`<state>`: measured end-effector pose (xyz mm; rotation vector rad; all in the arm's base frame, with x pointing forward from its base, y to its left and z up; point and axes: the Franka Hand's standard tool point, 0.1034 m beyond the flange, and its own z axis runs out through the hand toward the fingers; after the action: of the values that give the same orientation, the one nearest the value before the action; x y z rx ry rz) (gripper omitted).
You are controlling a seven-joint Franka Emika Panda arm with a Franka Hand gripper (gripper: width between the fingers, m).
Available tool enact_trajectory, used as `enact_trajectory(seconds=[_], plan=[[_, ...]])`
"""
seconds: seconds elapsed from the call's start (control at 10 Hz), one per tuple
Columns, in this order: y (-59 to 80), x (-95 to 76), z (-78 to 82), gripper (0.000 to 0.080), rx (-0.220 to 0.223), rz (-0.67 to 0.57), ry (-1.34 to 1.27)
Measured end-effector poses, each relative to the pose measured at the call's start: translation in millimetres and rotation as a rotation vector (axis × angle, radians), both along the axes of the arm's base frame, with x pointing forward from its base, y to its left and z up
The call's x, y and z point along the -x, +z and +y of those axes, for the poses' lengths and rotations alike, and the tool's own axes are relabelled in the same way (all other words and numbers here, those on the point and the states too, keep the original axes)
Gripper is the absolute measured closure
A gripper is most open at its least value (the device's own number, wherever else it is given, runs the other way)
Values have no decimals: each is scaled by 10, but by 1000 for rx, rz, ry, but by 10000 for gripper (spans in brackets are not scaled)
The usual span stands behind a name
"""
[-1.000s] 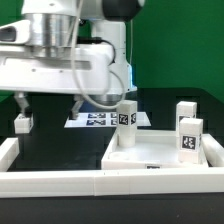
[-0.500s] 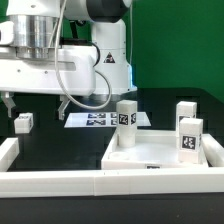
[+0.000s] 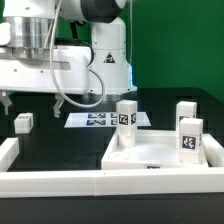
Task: Assemble square table
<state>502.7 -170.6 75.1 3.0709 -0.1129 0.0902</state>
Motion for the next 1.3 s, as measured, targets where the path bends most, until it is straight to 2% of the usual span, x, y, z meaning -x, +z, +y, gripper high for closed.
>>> enact_trajectory(seconds=[0.2,0.6,0.8,0.9,1.0,1.3], plan=[[-14,58,-124,151,3,7,34],[-29,68,-115,151,6,6,53],[-113,298,-151,151,25,4,66],[-141,401,-157,151,20,17,57],[-165,449,-170,151,19,25,53],[-163,432,-162,151,19,24,55]])
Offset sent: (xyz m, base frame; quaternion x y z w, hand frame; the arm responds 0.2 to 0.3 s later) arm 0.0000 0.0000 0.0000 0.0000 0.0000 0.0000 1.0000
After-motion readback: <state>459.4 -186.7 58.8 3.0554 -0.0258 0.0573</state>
